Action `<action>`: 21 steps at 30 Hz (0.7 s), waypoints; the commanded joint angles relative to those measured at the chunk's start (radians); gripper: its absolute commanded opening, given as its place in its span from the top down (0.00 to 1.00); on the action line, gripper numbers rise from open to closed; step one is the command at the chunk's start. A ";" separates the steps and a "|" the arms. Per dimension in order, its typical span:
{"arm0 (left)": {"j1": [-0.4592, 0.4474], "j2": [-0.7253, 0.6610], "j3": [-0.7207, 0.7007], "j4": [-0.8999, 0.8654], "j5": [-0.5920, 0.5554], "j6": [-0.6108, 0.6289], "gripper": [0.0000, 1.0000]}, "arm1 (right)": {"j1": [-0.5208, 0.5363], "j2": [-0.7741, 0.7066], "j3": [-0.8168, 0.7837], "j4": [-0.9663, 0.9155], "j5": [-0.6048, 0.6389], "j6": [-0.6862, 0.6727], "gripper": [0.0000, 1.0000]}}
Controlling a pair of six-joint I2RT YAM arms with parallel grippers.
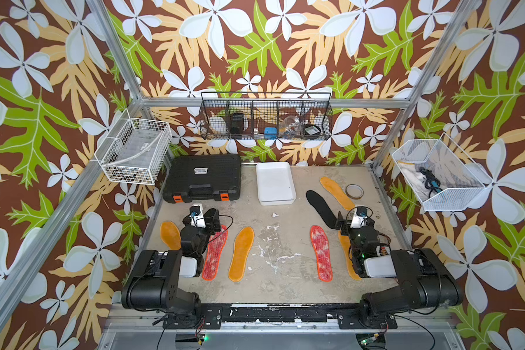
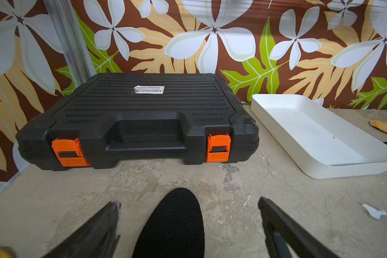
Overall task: Put the insoles into the storage box
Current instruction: Move the storage box to the center of the board.
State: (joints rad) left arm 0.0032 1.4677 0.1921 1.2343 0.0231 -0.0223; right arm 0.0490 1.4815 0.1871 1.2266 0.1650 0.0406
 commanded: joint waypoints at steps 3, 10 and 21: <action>0.000 0.003 0.007 -0.002 -0.005 -0.001 0.00 | 0.000 -0.002 0.000 0.014 0.005 -0.002 0.00; 0.000 0.002 0.006 -0.002 -0.005 -0.001 0.00 | -0.001 0.001 0.005 0.012 -0.002 -0.002 0.00; 0.001 -0.005 0.003 0.009 -0.014 -0.004 0.00 | -0.001 -0.008 0.001 0.038 0.001 -0.005 0.00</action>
State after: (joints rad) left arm 0.0032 1.4677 0.1928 1.2312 0.0227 -0.0227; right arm 0.0471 1.4807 0.1871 1.2266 0.1612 0.0402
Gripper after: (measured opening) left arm 0.998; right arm 0.995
